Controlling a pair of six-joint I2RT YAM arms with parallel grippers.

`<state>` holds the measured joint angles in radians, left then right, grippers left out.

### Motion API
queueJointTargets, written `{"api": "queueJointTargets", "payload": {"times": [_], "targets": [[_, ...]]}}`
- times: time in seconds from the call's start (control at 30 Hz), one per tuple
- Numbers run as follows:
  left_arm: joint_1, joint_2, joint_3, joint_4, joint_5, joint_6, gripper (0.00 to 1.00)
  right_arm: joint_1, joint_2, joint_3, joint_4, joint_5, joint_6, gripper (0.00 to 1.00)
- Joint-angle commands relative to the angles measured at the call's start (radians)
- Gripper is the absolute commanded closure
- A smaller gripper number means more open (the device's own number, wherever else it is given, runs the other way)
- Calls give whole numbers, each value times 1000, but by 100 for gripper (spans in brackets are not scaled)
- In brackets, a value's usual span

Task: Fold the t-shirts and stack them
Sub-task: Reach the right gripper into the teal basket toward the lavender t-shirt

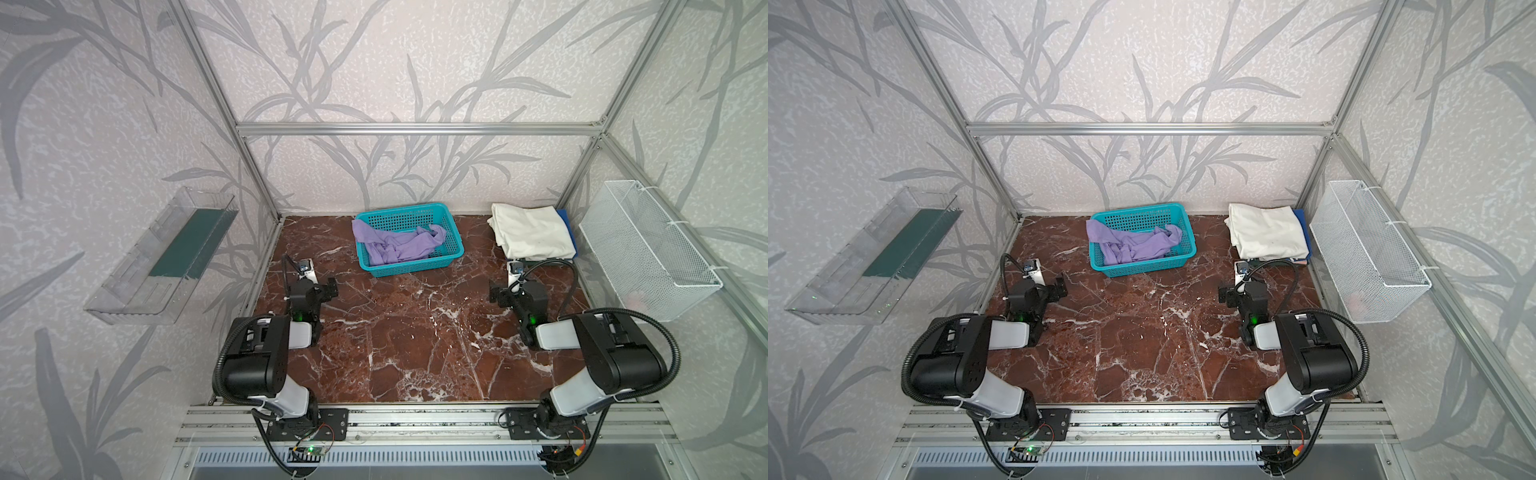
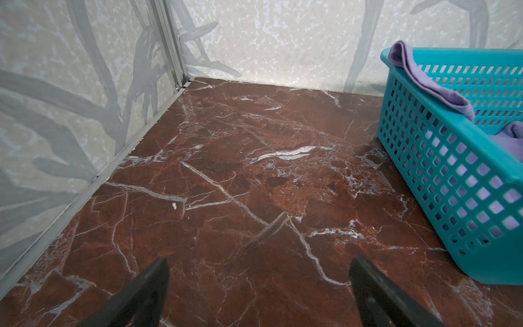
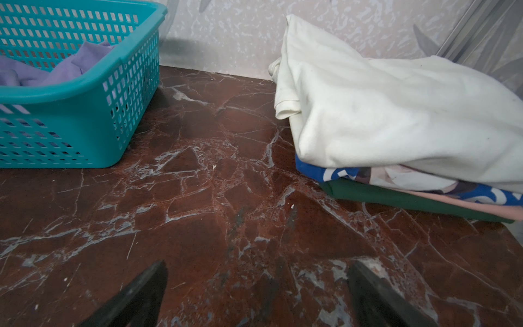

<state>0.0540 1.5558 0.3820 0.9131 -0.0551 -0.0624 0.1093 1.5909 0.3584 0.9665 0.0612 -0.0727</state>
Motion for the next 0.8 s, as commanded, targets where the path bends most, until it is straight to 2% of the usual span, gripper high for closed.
{"api": "queueJointTargets", "payload": {"times": [0.0,0.1,0.17,0.23,0.27,0.33,0.43,0.53,0.67,0.77], "targets": [[-5,6,-2,20,-14,20,1,3,-3,9,28,14,-7,1],[-5,4,-3,25,-27,20,1,37,-58,-19,43,97,-24,1],[-16,-45,-1,-21,-134,-4,1,69,-111,-9,-11,131,-55,1],[-35,-142,39,-191,-226,-18,1,139,-170,57,-162,220,-117,1],[-39,-175,57,-262,-226,-21,1,172,-193,83,-211,275,-133,1],[-47,-230,84,-391,-240,-59,1,204,-275,128,-372,335,-45,1],[-59,-314,65,-441,-288,-105,1,213,-384,220,-638,271,118,1],[-91,-421,59,-507,-343,-103,1,266,-413,328,-839,212,231,1],[-125,-518,90,-631,-354,-129,1,325,-296,541,-1049,57,330,1],[-144,-543,137,-713,-323,-185,1,412,-148,704,-1126,61,301,1]]}}
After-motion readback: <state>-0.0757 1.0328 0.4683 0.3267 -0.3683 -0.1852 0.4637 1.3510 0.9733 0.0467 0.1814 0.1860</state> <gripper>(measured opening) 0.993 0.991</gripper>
